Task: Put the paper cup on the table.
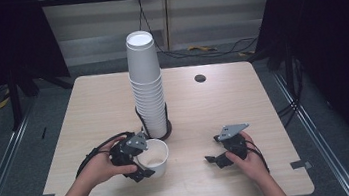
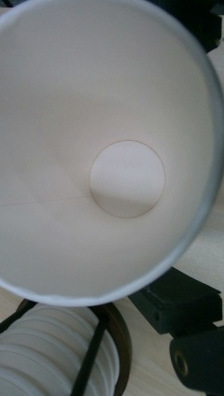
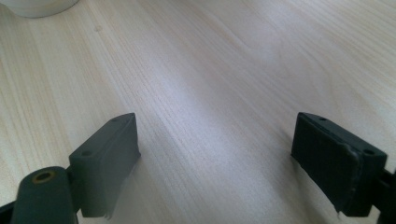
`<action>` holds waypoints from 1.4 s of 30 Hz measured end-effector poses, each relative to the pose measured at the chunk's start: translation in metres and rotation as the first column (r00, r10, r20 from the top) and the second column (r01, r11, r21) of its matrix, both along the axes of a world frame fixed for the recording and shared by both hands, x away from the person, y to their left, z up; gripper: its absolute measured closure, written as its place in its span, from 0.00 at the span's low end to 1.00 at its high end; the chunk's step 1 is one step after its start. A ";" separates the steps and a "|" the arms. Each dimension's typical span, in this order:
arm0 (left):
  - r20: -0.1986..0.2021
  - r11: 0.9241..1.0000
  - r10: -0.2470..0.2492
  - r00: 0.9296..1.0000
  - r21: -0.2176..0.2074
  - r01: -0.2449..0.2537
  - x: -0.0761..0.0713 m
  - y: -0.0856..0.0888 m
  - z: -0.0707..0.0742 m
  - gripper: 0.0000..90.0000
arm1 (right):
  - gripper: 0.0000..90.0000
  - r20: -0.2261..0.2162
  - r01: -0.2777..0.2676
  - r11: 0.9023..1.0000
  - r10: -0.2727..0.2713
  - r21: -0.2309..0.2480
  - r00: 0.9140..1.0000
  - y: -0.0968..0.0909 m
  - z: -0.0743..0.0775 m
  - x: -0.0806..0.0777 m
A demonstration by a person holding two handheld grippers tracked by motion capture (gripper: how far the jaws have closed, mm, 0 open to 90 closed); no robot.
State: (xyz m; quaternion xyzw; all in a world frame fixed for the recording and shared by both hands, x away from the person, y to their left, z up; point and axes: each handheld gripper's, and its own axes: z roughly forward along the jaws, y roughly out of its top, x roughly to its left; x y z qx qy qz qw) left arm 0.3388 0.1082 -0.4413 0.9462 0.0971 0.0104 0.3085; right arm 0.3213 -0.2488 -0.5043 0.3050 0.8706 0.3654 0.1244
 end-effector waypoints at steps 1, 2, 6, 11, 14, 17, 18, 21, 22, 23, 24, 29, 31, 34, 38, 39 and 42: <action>0.000 1.000 0.000 1.000 0.000 0.000 0.000 0.000 0.000 0.13 | 0.16 0.000 0.000 1.000 0.000 0.000 1.000 0.000 0.000 0.000; -0.007 1.000 0.004 1.000 0.007 -0.004 0.000 0.004 -0.001 0.14 | 0.16 0.000 0.000 1.000 0.000 0.000 1.000 0.000 0.000 0.000; -0.009 1.000 0.010 1.000 0.012 -0.010 -0.002 0.009 -0.002 0.14 | 0.16 0.000 0.000 1.000 0.000 0.000 1.000 0.000 0.000 0.000; -0.010 1.000 0.013 1.000 0.011 -0.013 -0.003 0.012 -0.003 0.14 | 0.16 0.000 0.000 1.000 0.000 0.000 1.000 0.000 0.000 0.000; -0.008 1.000 0.027 1.000 -0.002 -0.027 -0.003 0.016 -0.003 0.15 | 0.16 0.000 0.000 1.000 0.000 0.000 1.000 0.000 0.000 0.000; -0.005 0.999 0.034 0.999 -0.001 -0.034 -0.003 0.020 -0.004 0.16 | 0.16 0.000 0.000 1.000 0.000 0.000 1.000 0.000 0.000 0.000; -0.009 0.999 0.042 0.999 -0.006 -0.043 -0.003 0.022 -0.005 0.16 | 0.16 0.000 0.000 1.000 0.000 0.000 1.000 0.000 0.000 0.000; -0.007 0.999 0.049 0.999 -0.005 -0.049 -0.003 0.027 -0.008 0.16 | 0.16 0.000 0.000 1.000 0.000 0.000 1.000 0.000 0.000 0.000; -0.005 0.999 0.051 0.999 -0.005 -0.051 -0.003 0.029 -0.010 0.16 | 0.16 0.000 0.000 1.000 0.000 0.000 1.000 0.000 0.000 0.000; -0.005 0.999 0.052 0.999 -0.003 -0.052 -0.003 0.031 -0.011 0.16 | 0.16 0.000 0.000 1.000 0.000 0.000 1.000 0.000 0.000 0.000; 0.001 0.998 0.066 0.998 -0.004 -0.066 -0.004 0.034 -0.013 0.16 | 0.16 0.000 -0.001 1.000 0.001 0.000 1.000 0.000 0.000 0.000; 0.010 0.996 0.090 0.996 -0.027 -0.089 -0.004 0.044 -0.016 0.16 | 0.16 0.000 -0.001 1.000 0.001 0.000 1.000 0.000 0.000 0.000; 0.013 0.994 0.099 0.995 -0.039 -0.099 -0.004 0.049 -0.016 0.17 | 0.16 0.000 0.000 1.000 0.000 0.000 1.000 0.000 0.000 0.000; 0.015 0.990 0.128 0.992 -0.055 -0.127 -0.005 0.056 -0.018 0.17 | 0.16 -0.001 -0.001 1.000 0.001 0.001 1.000 0.000 0.000 0.000; 0.015 0.986 0.150 0.989 -0.071 -0.149 -0.006 0.066 -0.024 0.17 | 0.16 -0.001 -0.001 1.000 0.001 0.001 1.000 0.000 0.000 0.000; 0.013 0.985 0.155 0.988 -0.073 -0.153 -0.006 0.068 -0.025 0.17 | 0.16 0.000 -0.001 1.000 0.001 0.000 1.000 0.000 0.000 0.000; 0.009 0.984 0.161 0.987 -0.076 -0.160 -0.007 0.072 -0.028 0.17 | 0.16 0.000 -0.001 1.000 0.001 0.000 1.000 0.000 0.000 0.000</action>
